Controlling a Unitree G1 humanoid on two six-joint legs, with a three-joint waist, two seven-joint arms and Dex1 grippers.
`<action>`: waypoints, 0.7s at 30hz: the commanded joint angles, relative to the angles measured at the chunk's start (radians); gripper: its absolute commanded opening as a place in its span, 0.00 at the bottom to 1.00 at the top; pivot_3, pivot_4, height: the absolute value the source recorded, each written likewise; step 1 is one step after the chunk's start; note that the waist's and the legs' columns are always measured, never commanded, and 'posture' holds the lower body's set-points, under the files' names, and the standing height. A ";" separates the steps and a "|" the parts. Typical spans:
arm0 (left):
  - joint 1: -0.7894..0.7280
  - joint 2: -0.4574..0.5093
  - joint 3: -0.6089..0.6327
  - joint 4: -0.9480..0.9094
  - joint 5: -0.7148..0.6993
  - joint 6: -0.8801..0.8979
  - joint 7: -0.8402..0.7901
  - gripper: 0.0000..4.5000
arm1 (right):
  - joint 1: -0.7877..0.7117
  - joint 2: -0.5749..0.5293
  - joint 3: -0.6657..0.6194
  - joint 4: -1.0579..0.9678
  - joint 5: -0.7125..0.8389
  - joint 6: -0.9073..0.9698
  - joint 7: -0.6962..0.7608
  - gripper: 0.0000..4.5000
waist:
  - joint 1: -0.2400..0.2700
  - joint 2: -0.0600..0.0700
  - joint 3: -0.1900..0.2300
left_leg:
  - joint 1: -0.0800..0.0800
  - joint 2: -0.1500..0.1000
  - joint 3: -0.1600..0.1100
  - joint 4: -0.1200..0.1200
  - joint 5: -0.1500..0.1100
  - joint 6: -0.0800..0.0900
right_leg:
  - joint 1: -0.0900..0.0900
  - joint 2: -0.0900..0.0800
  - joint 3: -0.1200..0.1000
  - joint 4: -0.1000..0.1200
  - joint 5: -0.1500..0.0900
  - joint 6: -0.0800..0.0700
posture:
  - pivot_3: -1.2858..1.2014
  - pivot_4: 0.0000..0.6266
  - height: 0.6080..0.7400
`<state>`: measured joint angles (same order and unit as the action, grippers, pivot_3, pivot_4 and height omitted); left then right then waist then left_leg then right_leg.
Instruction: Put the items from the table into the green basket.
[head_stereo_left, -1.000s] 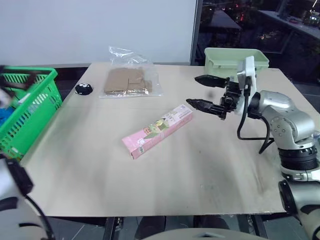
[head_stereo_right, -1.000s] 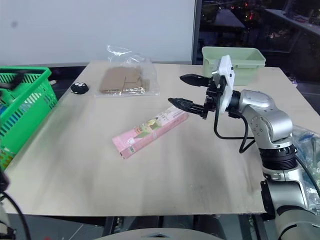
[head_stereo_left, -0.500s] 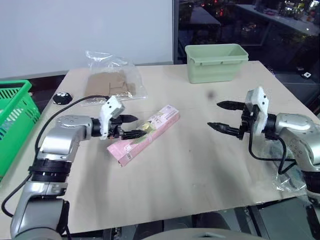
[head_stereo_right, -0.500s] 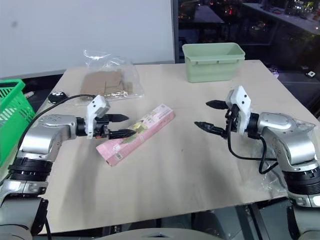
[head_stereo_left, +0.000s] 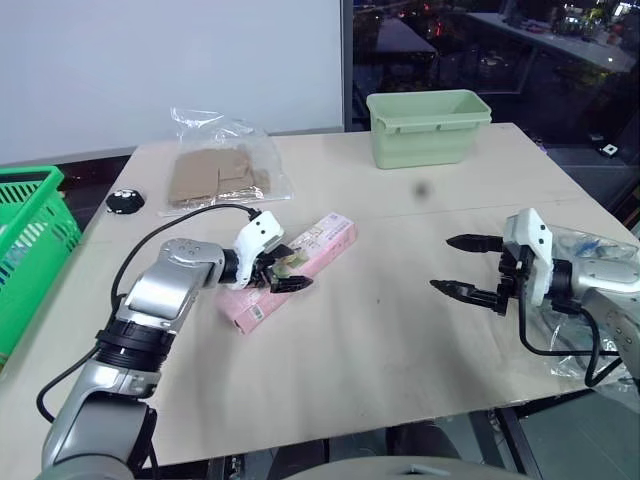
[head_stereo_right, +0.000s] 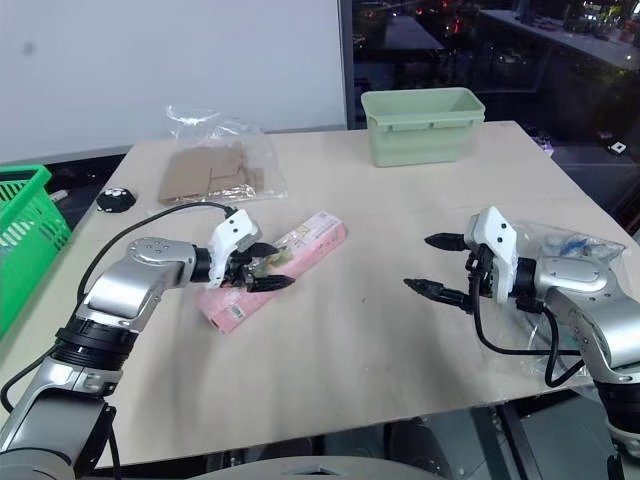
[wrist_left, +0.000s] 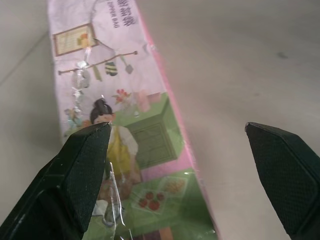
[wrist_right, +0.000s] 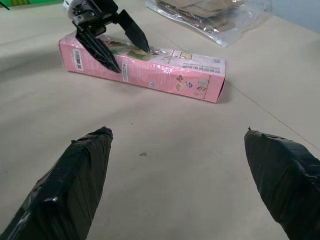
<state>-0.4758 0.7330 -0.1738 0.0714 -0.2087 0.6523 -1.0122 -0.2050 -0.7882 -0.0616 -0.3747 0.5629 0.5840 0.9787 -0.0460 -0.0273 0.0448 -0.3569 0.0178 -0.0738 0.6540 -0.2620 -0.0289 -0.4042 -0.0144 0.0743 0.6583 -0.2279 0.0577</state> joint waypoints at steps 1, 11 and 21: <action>0.004 -0.012 -0.013 0.044 0.020 0.010 0.018 0.83 | -0.013 -0.011 -0.036 -0.021 0.024 -0.011 0.013 1.00 | 0.000 0.001 0.000 | 0.001 0.000 0.000 0.000 0.000 0.000 | 0.001 0.000 0.000 0.000 0.000 0.000 | 0.50 0.00 1.00; 0.030 0.007 -0.015 0.053 0.051 -0.037 0.026 0.01 | -0.052 0.000 -0.024 0.007 0.017 -0.020 0.021 1.00 | 0.001 0.003 -0.002 | 0.002 0.000 0.000 0.000 0.000 0.000 | 0.001 0.000 0.000 0.000 -0.001 -0.001 | 0.50 0.00 1.00; 0.009 -0.008 0.025 0.118 0.051 -0.140 0.034 0.01 | -0.049 0.007 -0.019 0.010 -0.002 -0.041 0.011 1.00 | 0.000 0.004 -0.003 | 0.002 0.000 0.000 -0.001 0.000 0.000 | 0.001 0.000 0.001 0.000 -0.001 -0.001 | 0.50 0.00 1.00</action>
<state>-0.4660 0.7217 -0.1597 0.1510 -0.1778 0.5170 -0.9894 -0.2325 -0.7804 -0.0599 -0.3487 0.5576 0.5620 0.9931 -0.0458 -0.0233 0.0422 -0.3547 0.0179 -0.0735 0.6531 -0.2620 -0.0289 -0.4032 -0.0141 0.0748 0.6581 -0.2289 0.0561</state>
